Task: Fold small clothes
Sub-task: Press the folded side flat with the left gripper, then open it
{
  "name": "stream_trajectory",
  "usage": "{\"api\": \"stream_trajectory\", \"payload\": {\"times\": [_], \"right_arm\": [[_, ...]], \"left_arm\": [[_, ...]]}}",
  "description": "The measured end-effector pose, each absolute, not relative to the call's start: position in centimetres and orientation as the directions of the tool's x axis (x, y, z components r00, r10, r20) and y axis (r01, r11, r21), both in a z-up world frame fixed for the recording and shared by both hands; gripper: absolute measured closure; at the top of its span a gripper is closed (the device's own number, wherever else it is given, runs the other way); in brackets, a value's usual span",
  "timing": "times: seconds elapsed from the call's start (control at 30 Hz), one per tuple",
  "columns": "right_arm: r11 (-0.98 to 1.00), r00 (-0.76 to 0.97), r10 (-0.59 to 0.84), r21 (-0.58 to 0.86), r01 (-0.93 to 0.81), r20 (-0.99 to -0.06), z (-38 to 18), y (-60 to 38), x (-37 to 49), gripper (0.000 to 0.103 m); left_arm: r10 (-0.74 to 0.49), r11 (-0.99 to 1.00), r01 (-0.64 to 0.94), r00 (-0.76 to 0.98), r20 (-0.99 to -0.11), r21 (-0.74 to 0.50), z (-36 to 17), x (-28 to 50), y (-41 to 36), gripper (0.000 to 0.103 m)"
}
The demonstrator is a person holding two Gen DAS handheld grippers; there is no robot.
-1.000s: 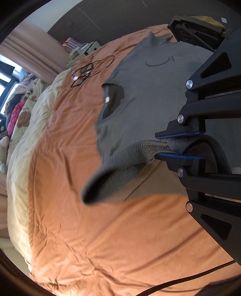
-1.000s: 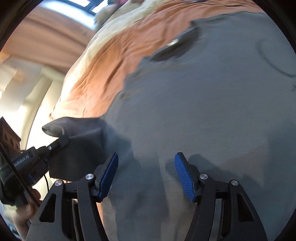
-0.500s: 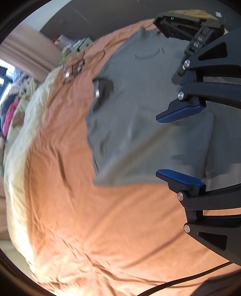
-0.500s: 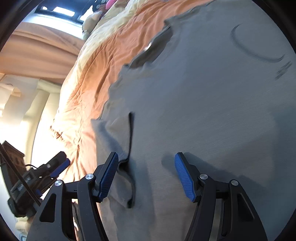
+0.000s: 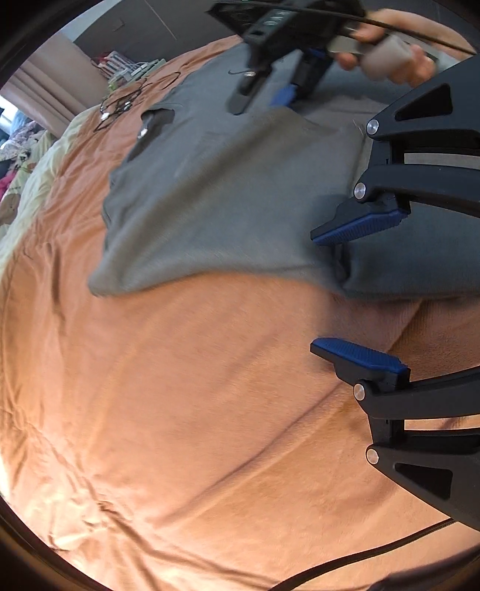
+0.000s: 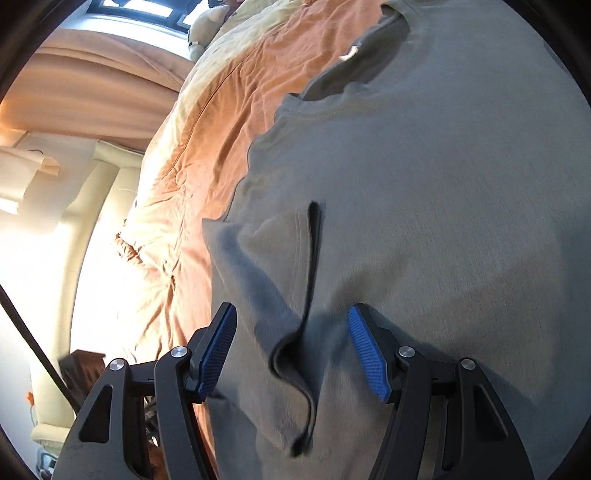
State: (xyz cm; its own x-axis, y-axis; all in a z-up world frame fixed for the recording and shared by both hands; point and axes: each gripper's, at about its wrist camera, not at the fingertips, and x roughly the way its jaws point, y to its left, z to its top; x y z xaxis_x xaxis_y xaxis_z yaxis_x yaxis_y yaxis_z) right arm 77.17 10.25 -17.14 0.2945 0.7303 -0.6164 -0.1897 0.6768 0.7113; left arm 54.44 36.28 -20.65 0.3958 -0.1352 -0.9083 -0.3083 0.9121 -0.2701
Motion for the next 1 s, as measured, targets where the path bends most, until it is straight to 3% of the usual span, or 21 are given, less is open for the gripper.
{"api": "stream_trajectory", "payload": {"times": [0.1, 0.17, 0.27, 0.3, 0.33, 0.4, 0.43, 0.6, 0.8, 0.87, 0.93, 1.0], "right_arm": [[0.705, 0.293, 0.706, 0.681, -0.200, -0.645, -16.9, 11.5, 78.5, 0.046], [0.724, 0.297, 0.688, 0.652, -0.224, -0.662, -16.4, 12.4, 78.7, 0.048], [0.762, 0.308, 0.648, 0.599, -0.247, -0.697, -16.0, 13.1, 78.8, 0.061], [0.771, 0.311, 0.636, 0.577, -0.269, -0.706, -15.9, 13.8, 79.3, 0.071], [0.779, 0.312, 0.626, 0.561, -0.279, -0.715, -15.9, 14.2, 79.5, 0.087], [0.787, 0.305, 0.617, 0.551, -0.278, -0.726, -15.8, 14.2, 79.9, 0.101], [0.779, 0.310, 0.627, 0.564, -0.275, -0.715, -15.5, 13.9, 80.0, 0.103], [0.831, 0.429, 0.556, 0.485, -0.272, -0.712, -13.5, 12.1, 79.2, 0.103], [0.869, 0.391, 0.489, 0.400, -0.291, -0.780, -13.6, 12.9, 78.7, 0.101], [0.861, 0.393, 0.505, 0.414, -0.297, -0.768, -12.9, 12.5, 78.1, 0.092], [0.847, 0.398, 0.525, 0.417, -0.329, -0.752, -12.1, 12.3, 77.1, 0.054], [0.839, 0.412, 0.534, 0.404, -0.363, -0.739, -11.4, 11.9, 76.1, 0.048]], "left_arm": [[-0.152, 0.912, -0.289, 0.422, -0.894, -0.292, -21.0, 53.7, 36.5, 0.051], [-0.157, 0.914, -0.278, 0.427, -0.891, -0.294, -21.0, 53.4, 36.5, 0.058], [-0.178, 0.917, -0.255, 0.424, -0.888, -0.306, -21.0, 52.9, 36.4, 0.073], [-0.175, 0.924, -0.243, 0.420, -0.890, -0.296, -21.0, 52.8, 36.3, 0.079], [-0.170, 0.930, -0.230, 0.420, -0.892, -0.285, -21.0, 52.7, 36.1, 0.082], [-0.166, 0.934, -0.224, 0.419, -0.893, -0.279, -21.0, 52.5, 36.1, 0.096], [-0.166, 0.933, -0.226, 0.422, -0.891, -0.280, -20.9, 52.4, 36.1, 0.096], [-0.146, 0.934, -0.234, 0.438, -0.887, -0.269, -20.8, 51.9, 36.2, 0.097], [-0.150, 0.933, -0.234, 0.436, -0.888, -0.272, -20.6, 51.8, 36.2, 0.097], [-0.161, 0.933, -0.224, 0.442, -0.882, -0.283, -20.1, 51.7, 36.1, 0.097], [-0.175, 0.929, -0.214, 0.460, -0.871, -0.300, -19.2, 51.7, 36.1, 0.090], [-0.176, 0.925, -0.216, 0.484, -0.857, -0.312, -18.3, 51.7, 36.3, 0.068]]}}
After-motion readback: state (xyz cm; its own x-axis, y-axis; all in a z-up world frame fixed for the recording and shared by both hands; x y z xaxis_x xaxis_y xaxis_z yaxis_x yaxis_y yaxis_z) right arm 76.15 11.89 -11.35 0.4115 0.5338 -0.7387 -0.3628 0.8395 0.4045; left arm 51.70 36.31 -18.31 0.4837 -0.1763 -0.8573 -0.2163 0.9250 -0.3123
